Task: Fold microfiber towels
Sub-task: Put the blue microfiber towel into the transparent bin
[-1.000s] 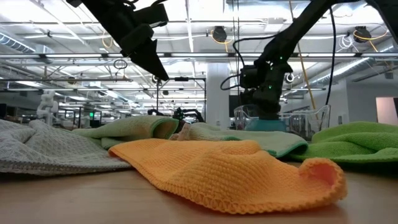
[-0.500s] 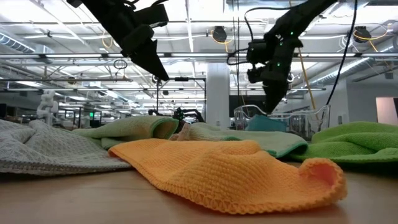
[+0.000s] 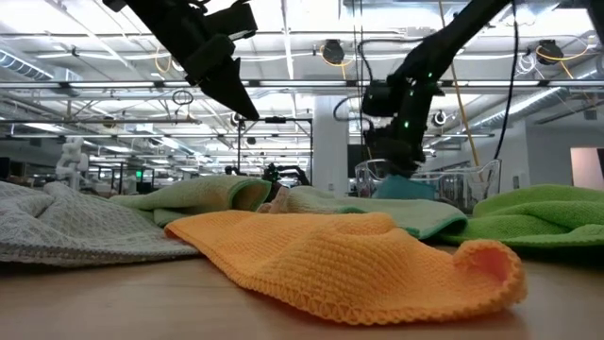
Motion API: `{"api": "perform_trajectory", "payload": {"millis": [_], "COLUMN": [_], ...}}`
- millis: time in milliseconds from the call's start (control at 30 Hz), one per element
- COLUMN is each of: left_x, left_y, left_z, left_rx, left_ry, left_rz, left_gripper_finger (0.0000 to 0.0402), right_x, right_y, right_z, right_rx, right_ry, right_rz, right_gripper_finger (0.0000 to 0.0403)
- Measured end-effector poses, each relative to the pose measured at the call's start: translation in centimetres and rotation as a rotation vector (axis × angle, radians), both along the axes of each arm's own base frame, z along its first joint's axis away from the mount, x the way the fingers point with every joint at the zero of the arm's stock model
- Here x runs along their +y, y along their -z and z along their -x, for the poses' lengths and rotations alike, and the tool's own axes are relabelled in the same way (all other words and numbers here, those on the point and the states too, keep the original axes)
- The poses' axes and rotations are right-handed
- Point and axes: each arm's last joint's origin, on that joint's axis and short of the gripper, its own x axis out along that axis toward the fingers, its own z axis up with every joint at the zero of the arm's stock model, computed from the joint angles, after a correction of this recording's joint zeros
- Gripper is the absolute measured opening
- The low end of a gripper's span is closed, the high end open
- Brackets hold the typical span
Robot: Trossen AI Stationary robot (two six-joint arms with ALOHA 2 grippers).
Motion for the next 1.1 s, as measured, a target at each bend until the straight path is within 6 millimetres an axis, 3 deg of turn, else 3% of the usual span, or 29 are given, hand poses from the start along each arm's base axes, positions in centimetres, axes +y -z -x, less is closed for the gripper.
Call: {"api": "perform_trajectory", "payload": {"millis": [233,433,700,1100], "left_x": [0.0,0.0,0.0,0.0], "left_y": [0.0,0.0,0.0,0.0], "left_z": [0.0,0.0,0.0,0.0], "left_rx": [0.0,-0.001,-0.001,-0.004], "left_ry": [0.0,0.0,0.001,0.005], "left_rz": [0.0,0.001,0.0,0.005], "left_gripper_finger": [0.0218,0.0218,0.0218,0.0218], "right_x": [-1.0,-1.0,0.5,-1.2], "right_y": [2.3,1.5,-1.6,0.3], "right_z": [-1.1,-1.5,-1.7,-1.7], "right_rx": [-0.007,-0.033,-0.013,-0.051], "right_ry": [0.012,0.027,0.038,0.072], "right_rz": [0.012,0.092,0.266,0.208], "right_gripper_finger": [0.0,0.0,0.0,0.0]}}
